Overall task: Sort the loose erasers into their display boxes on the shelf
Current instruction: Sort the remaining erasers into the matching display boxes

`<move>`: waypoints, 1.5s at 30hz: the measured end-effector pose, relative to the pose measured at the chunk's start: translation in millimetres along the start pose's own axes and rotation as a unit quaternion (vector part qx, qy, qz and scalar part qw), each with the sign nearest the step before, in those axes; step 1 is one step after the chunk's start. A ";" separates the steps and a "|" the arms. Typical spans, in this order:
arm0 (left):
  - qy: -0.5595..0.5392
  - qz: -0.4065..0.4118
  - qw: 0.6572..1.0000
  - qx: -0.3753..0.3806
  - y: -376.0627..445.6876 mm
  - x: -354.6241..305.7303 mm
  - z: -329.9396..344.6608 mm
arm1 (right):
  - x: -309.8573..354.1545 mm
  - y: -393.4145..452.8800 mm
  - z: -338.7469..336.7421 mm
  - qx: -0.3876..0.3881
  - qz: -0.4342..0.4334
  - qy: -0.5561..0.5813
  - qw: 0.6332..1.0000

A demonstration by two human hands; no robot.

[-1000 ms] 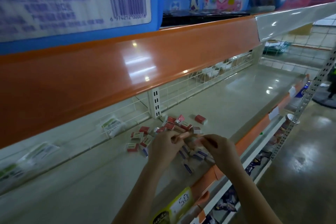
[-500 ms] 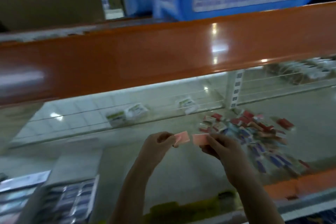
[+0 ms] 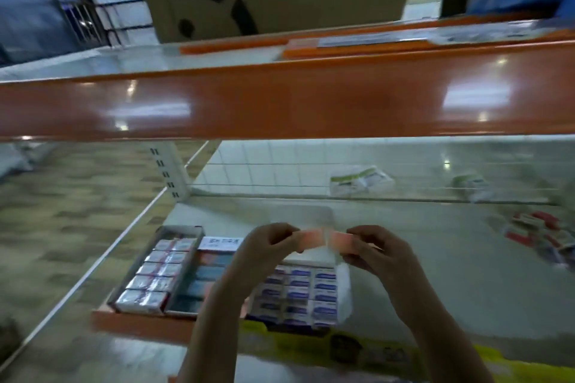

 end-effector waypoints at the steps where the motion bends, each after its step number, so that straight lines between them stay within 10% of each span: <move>1: -0.008 -0.004 1.000 0.007 -3.5 8.0 -11.9 | 0.1 -1.1 12.6 0.007 0.000 -0.017 1.000; 24: 0.026 -0.007 0.999 0.033 -12.0 141.5 -152.2 | -37.5 -29.4 203.6 0.243 -0.140 -0.383 0.880; 45: 0.054 -0.027 0.997 0.038 -24.4 153.2 -168.8 | -77.6 -34.4 236.2 0.275 -0.143 -0.463 0.831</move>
Point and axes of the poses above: each hand's wrist, its own y-axis towards the middle knuckle, its own z-axis out of the palm, x = y × z, the point moved 2 cm from there along y, towards the middle knuckle, and after that the axes turned 10 degrees about -z, right-handed, at the moved point
